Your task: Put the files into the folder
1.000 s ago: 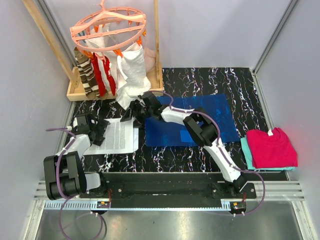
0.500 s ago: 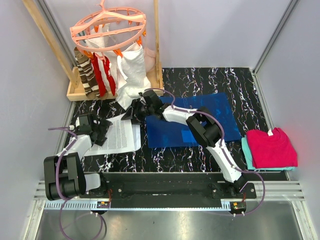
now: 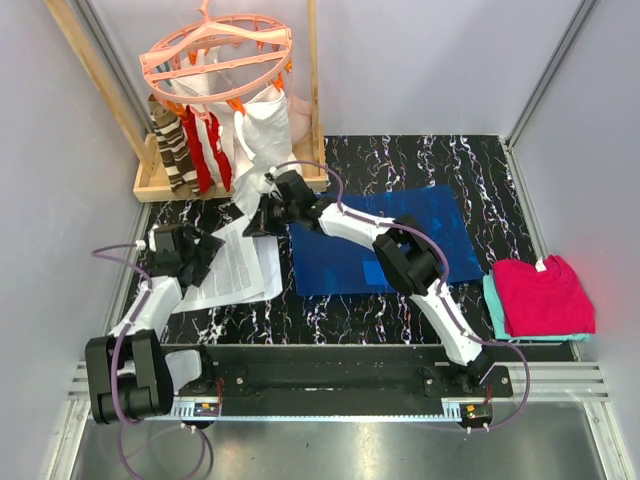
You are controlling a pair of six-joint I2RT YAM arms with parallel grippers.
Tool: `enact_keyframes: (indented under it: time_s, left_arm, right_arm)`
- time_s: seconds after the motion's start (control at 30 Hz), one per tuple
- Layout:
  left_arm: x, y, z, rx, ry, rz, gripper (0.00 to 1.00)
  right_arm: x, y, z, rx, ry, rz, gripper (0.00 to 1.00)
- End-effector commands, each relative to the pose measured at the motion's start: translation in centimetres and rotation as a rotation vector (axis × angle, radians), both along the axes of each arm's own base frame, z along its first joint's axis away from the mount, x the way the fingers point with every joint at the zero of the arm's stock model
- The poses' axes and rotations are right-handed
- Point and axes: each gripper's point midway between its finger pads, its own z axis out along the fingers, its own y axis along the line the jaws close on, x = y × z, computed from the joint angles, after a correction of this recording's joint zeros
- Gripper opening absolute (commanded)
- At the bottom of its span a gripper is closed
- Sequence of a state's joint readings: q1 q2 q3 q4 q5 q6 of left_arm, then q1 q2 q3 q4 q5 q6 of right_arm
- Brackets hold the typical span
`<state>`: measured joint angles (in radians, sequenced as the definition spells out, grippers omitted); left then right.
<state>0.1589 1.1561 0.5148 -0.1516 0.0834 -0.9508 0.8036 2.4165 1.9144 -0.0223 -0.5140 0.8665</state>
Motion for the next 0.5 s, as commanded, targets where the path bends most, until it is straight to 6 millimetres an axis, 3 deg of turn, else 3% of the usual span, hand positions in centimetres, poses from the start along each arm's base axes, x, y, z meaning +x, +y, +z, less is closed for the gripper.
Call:
enact_keyframes:
  time_s: [0.0, 0.03, 0.1, 0.13, 0.2, 0.23, 0.27, 0.3, 0.33, 0.37, 0.4, 0.43, 0.47]
  left_arm:
    - [1.7, -0.4, 5.5, 0.106, -0.159, -0.108, 0.91]
    - [1.8, -0.5, 7.3, 0.137, -0.210, -0.126, 0.91]
    - [2.3, -1.5, 10.3, 0.206, -0.294, -0.182, 0.91]
    - [2.3, -1.9, 12.1, 0.224, -0.346, -0.193, 0.91]
    - [2.6, -3.3, 15.0, 0.240, -0.420, -0.231, 0.91]
    - [2.6, -4.0, 15.8, 0.238, -0.441, -0.250, 0.91]
    - [2.7, -5.4, 17.2, 0.232, -0.473, -0.286, 0.91]
    - [2.8, -6.2, 17.6, 0.231, -0.485, -0.313, 0.90]
    - [2.9, -7.1, 17.7, 0.227, -0.485, -0.338, 0.90]
    - [2.8, -8.8, 18.5, 0.217, -0.505, -0.386, 0.90]
    - [2.8, -9.7, 18.6, 0.205, -0.507, -0.416, 0.90]
    - [3.0, -10.8, 18.2, 0.195, -0.495, -0.451, 0.90]
    - [2.8, -12.4, 18.6, 0.181, -0.504, -0.502, 0.90]
  right_arm:
    - [-0.7, 1.0, 3.5, -0.057, -0.158, 0.054, 0.00]
    - [-0.8, 0.9, 5.9, -0.053, -0.204, 0.042, 0.00]
    - [-1.5, 0.2, 8.2, -0.072, -0.253, 0.049, 0.00]
    - [-1.4, -0.6, 11.3, -0.064, -0.298, 0.015, 0.00]
    - [-1.5, -2.7, 12.4, -0.118, -0.315, -0.015, 0.00]
    - [-1.2, -4.4, 15.2, -0.121, -0.362, -0.069, 0.00]
    - [-1.1, -6.6, 13.6, -0.181, -0.338, -0.090, 0.00]
    - [-0.8, -8.3, 13.7, -0.198, -0.332, -0.118, 0.00]
    - [-1.0, -10.3, 15.9, -0.177, -0.337, -0.154, 0.00]
    - [-1.5, -12.4, 13.3, -0.230, -0.279, -0.164, 0.00]
    - [-0.4, -15.2, 13.2, -0.244, -0.264, -0.216, 0.00]
    - [-0.9, -17.3, 15.2, -0.230, -0.294, -0.251, 0.00]
    - [-1.3, -19.8, 12.7, -0.287, -0.258, -0.274, 0.00]
